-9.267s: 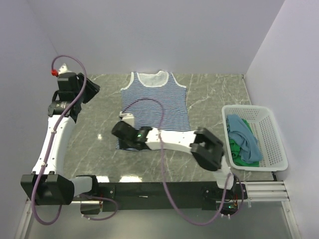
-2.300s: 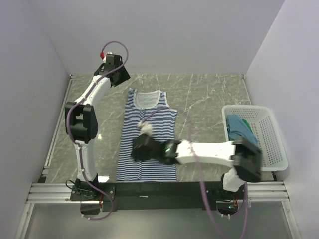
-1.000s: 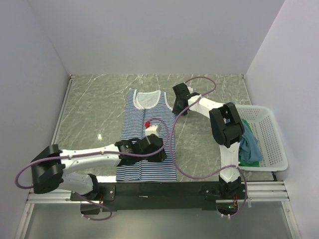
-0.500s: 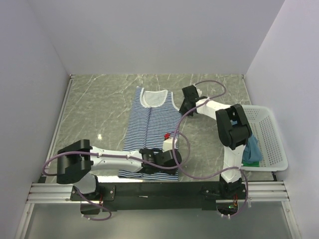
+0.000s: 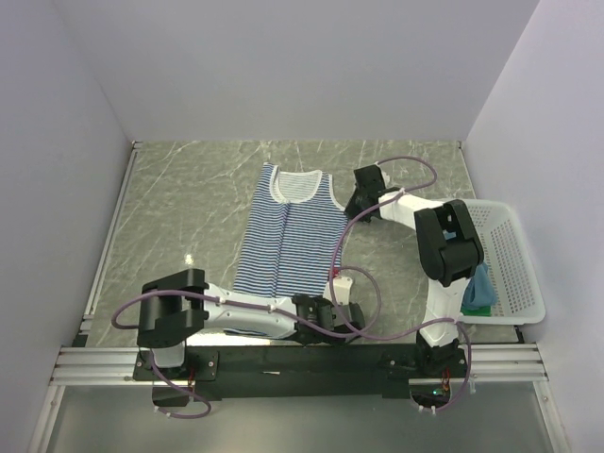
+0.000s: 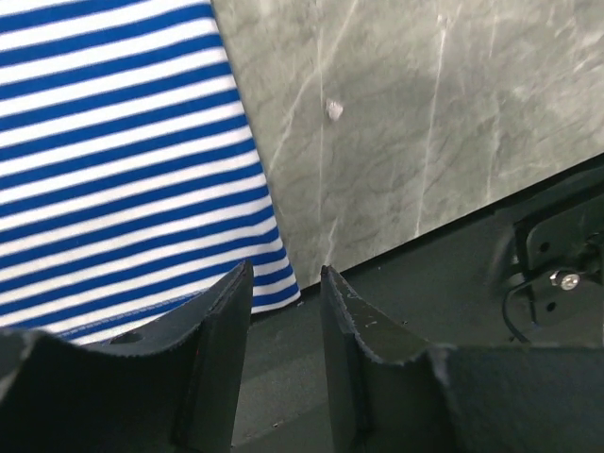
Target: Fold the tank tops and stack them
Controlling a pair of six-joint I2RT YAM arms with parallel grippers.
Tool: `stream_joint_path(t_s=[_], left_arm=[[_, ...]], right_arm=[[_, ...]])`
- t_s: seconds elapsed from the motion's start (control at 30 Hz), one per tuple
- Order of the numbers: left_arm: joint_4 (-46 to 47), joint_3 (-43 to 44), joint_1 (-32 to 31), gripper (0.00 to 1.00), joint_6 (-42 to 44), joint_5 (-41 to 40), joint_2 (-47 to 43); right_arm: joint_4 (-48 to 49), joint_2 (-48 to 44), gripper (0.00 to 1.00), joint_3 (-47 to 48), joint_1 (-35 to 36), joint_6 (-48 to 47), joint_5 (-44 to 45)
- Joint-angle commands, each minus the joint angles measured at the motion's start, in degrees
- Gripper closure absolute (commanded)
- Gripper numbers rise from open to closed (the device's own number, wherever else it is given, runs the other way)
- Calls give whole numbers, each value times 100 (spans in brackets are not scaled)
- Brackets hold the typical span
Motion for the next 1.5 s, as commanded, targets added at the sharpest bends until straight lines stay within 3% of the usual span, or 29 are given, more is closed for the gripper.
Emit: stream_joint_path(t_s=[0.0, 0.33, 0.47, 0.5, 0.53, 0.97, 1.17, 1.47], left_arm=[[-415, 331, -159, 59, -245, -353, 159], [-548, 524, -291, 67, -369, -397, 529], [-600, 551, -300, 88, -386, -459, 530], [-592, 542, -309, 99, -386, -476, 477], [-531, 499, -344, 99, -369, -502, 415], [1087, -1373, -388, 99, -799, -344, -1692], [912, -1909, -309, 99, -1422, -634, -2273], [-47, -2621, -274, 99, -2627, -1118, -3178]], right_arm=[[-138, -153, 100, -197, -104, -20, -13], [-121, -249, 100, -250, -165, -64, -30], [-121, -293, 100, -294, -191, -108, -4], [-121, -311, 100, -329, -218, -108, 13], [-130, -354, 100, -346, -227, -125, 40], [-428, -1066, 100, -592, -279, -371, 506], [-727, -1076, 100, -172, 53, -433, 664], [-1324, -312, 100, 1058, 678, -328, 1068]])
